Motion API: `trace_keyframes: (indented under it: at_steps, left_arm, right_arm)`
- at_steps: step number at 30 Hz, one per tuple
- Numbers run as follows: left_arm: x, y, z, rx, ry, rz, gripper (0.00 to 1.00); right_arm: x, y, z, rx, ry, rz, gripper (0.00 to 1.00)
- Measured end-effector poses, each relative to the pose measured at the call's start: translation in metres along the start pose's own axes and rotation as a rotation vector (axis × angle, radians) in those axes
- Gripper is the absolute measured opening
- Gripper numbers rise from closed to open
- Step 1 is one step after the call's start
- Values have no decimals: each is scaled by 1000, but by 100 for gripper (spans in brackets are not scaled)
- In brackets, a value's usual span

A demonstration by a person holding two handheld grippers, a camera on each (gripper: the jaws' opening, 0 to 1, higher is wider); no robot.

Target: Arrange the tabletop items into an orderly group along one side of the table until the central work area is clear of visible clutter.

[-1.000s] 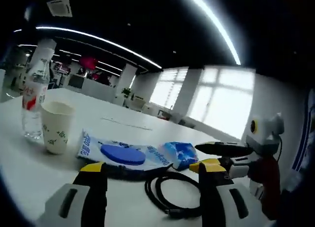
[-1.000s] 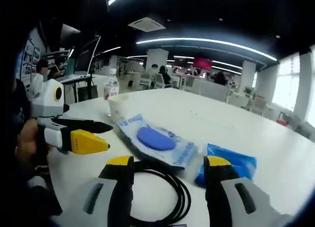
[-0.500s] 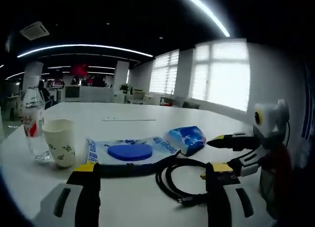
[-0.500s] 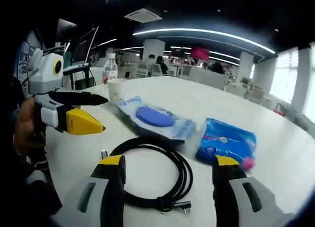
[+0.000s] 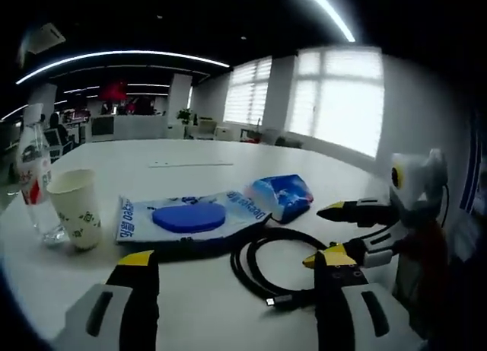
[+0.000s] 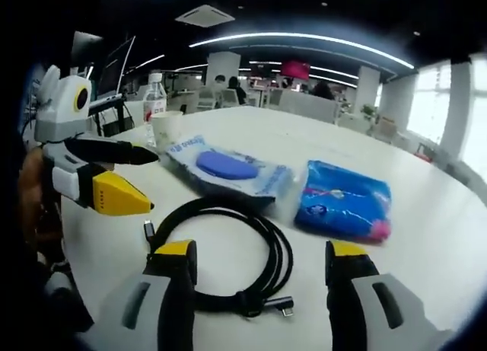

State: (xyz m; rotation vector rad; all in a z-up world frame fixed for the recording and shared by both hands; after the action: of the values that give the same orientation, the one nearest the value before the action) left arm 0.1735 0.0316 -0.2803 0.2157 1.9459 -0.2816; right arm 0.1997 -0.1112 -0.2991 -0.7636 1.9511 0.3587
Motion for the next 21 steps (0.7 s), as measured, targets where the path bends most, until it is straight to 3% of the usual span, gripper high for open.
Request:
trace_keyframes:
  at_steps: [5,12,15,21]
  left_arm:
    - [1,-1,5,24,34,-19,81]
    - [1,0,16,2,51,-17,77]
    - [1,-6,20,38,52,-71,75]
    - [4,-12,26,10,84,-37,72]
  right_arm:
    - [5,-3,3,21,19,23,62]
    - [12,-3,7,34,25,90,57]
    - [14,-7,8,70,15,115,53]
    - [20,-7,11,120,48,158,46]
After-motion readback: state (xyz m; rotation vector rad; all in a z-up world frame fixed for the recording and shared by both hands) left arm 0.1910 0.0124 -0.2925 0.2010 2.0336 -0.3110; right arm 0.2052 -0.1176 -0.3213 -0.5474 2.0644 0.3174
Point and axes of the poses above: the point that each gripper's makers call its tool centre point, and the gripper's own axes: z roughly forward along the fingers, y roughly to its left, x roughly out of its underside, the point moved 2 cm from there along -z, roughly backward along the fingers, and after that the axes turned 6 degrees about -x, right-handed, at the moved point
